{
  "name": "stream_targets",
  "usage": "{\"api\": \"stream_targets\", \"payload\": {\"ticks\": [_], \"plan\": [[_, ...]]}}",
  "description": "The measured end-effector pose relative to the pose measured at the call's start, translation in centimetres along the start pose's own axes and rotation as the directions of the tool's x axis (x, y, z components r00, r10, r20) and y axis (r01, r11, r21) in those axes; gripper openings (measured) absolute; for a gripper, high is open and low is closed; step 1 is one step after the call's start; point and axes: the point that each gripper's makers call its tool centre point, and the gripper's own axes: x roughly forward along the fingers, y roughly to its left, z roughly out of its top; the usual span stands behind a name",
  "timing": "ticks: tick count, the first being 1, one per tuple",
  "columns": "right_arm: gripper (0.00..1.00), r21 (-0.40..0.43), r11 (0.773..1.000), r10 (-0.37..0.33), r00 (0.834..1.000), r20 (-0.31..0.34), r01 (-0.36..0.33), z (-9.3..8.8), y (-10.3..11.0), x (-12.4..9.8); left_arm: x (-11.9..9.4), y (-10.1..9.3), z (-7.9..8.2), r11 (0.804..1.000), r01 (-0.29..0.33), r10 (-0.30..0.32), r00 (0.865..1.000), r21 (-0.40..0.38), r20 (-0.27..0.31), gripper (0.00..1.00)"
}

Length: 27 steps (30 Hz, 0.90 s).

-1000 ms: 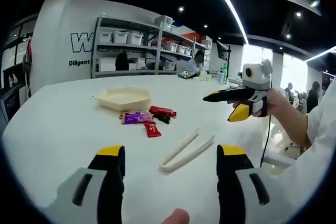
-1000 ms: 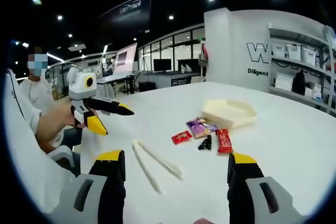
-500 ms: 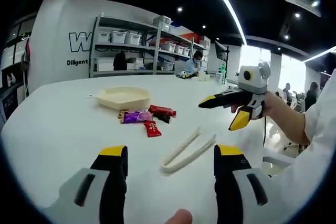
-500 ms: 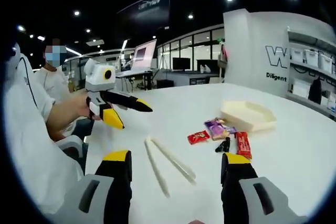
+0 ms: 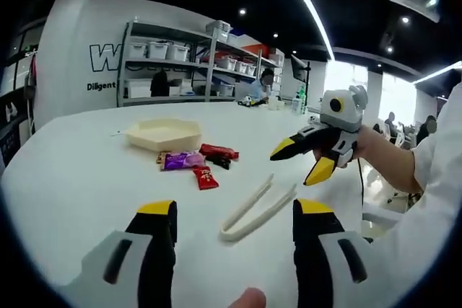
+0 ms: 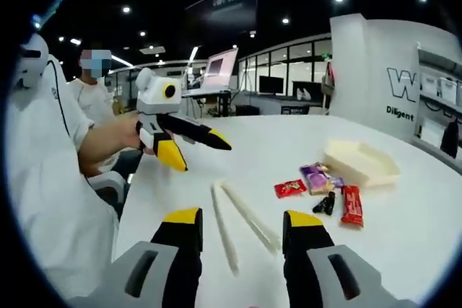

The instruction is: Place the target food into the container with the food tongs after gripping and lifting it, then release it inside without dropping or visibly crushing the food.

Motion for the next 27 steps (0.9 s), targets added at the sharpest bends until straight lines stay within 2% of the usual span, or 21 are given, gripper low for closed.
{"api": "stream_targets", "payload": {"ticks": [7, 9, 16, 27], "plan": [[0.19, -0.036, 0.998, 0.051, 0.998, -0.037, -0.052, -0.6, 0.5, 0.6, 0.2, -0.1, 0.2, 1.000, 0.010, -0.010, 1.000, 0.027, -0.001, 0.62], [0.17, -0.051, 0.996, 0.069, 0.997, -0.044, -0.071, -0.7, 0.7, 0.6, 0.3, -0.1, 0.2, 1.000, 0.013, -0.013, 1.000, 0.026, 0.000, 0.62], [0.14, -0.141, 0.979, 0.126, 0.982, -0.141, -0.146, -1.5, 1.5, 0.6, 0.4, 0.3, 0.3, 1.000, 0.019, -0.020, 1.000, 0.019, 0.003, 0.61], [0.10, -0.163, 0.969, 0.153, 0.969, -0.196, -0.185, -2.2, 1.2, 1.0, 0.9, 0.7, 0.1, 1.000, 0.029, -0.029, 1.000, 0.006, 0.002, 0.60]]}}
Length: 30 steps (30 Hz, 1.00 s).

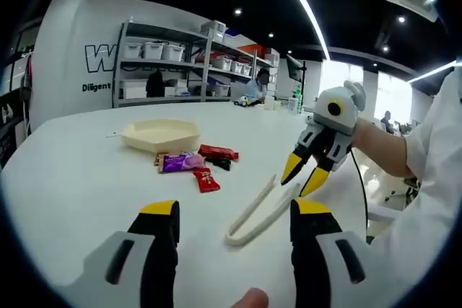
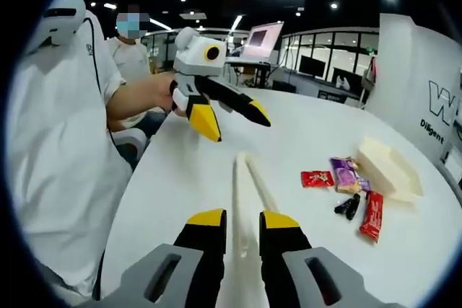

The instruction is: Place the target food into the container with the food tongs after gripping and lifting it, then release it inside without dropping or visibly crushing the food.

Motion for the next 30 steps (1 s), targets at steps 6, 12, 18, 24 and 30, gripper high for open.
{"api": "stream_targets", "payload": {"ticks": [6, 12, 18, 24, 30], "plan": [[0.06, -0.026, 0.999, 0.023, 0.999, -0.037, -0.024, -0.2, 0.3, 0.3, 0.2, 0.2, 0.1, 1.000, 0.009, -0.009, 1.000, -0.004, 0.009, 0.60], [0.02, -0.039, 0.998, 0.039, 0.997, -0.067, -0.041, -0.2, 0.2, 0.5, 0.3, 0.3, 0.1, 1.000, 0.011, -0.011, 1.000, -0.006, 0.015, 0.60], [0.00, -0.053, 0.997, 0.054, 0.992, -0.113, -0.060, -0.4, 0.2, 0.8, 0.3, 0.5, -0.1, 1.000, 0.009, -0.009, 1.000, -0.008, 0.012, 0.59], [0.00, -0.060, 0.995, 0.070, 0.986, -0.150, -0.079, -0.7, 0.2, 1.0, 0.4, 0.7, -0.2, 1.000, 0.011, -0.011, 1.000, -0.012, 0.013, 0.59], [0.00, -0.070, 0.992, 0.085, 0.976, -0.200, -0.101, -1.4, 0.3, 1.2, 0.6, 1.0, -0.2, 1.000, 0.014, -0.014, 1.000, -0.016, 0.014, 0.59]]}}
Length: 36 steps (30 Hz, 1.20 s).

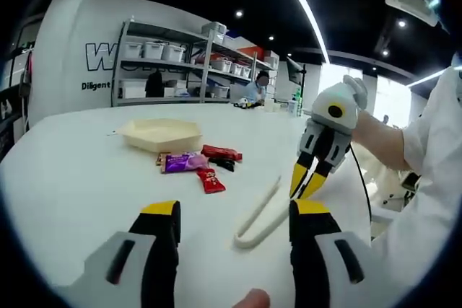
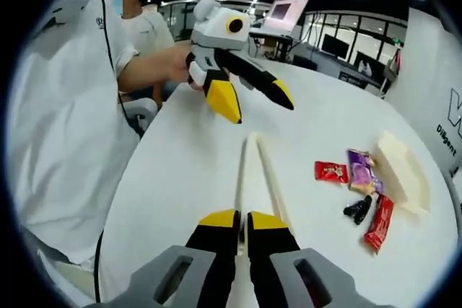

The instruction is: Place the target food into the container with the food tongs after gripping and lifting it, then release it inside without dropping or visibly crushing the food.

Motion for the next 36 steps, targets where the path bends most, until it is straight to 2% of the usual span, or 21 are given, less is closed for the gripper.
{"api": "stream_targets", "payload": {"ticks": [12, 29, 36], "plan": [[0.00, -0.018, 0.999, 0.034, 0.998, -0.055, -0.035, -0.35, 0.08, 0.54, 0.19, 0.45, -0.30, 1.000, 0.002, -0.002, 1.000, -0.013, -0.001, 0.58], [0.00, -0.004, 0.999, 0.049, 0.998, -0.043, -0.050, -0.24, 0.04, 0.60, 0.34, 0.82, -0.41, 1.000, 0.001, -0.001, 1.000, -0.015, -0.005, 0.58], [0.00, -0.029, 0.998, 0.046, 0.997, -0.056, -0.048, -0.38, 0.09, 0.35, 0.40, 0.81, -0.44, 1.000, 0.002, -0.002, 1.000, -0.013, -0.008, 0.58]]}}
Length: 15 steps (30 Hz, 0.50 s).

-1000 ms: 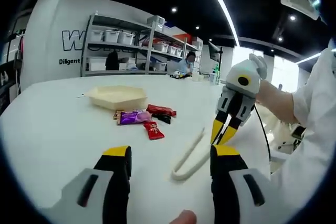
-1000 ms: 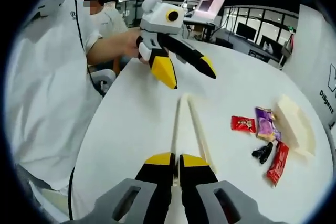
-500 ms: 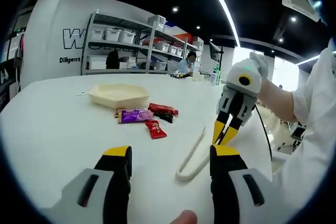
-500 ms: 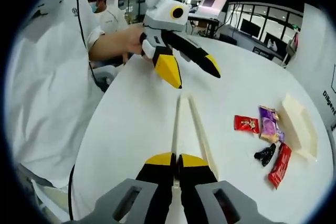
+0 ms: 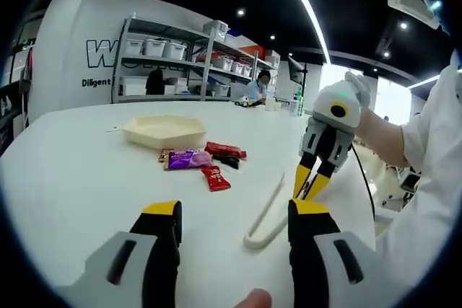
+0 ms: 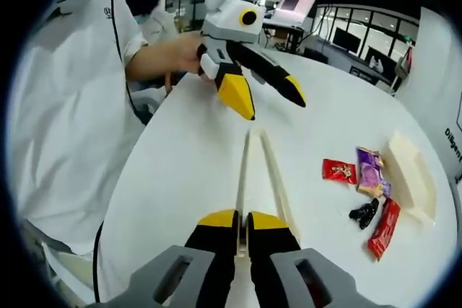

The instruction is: Place the target food into the container with the food tongs after gripping and lifting it, then release it inside without dropping or visibly crushing the food.

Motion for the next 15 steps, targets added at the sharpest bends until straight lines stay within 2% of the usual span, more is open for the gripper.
{"api": "stream_targets", "payload": {"ticks": [3, 15], "plan": [[0.04, -0.005, 1.000, 0.000, 1.000, -0.007, 0.000, -0.21, 0.07, -0.30, -0.01, 0.00, -0.04, 1.000, 0.000, 0.000, 1.000, 0.001, -0.002, 0.58], [0.00, 0.014, 1.000, 0.003, 1.000, -0.004, -0.003, -0.60, -0.11, -0.45, -0.01, 0.05, -0.19, 1.000, -0.001, 0.001, 1.000, 0.002, -0.006, 0.57]]}}
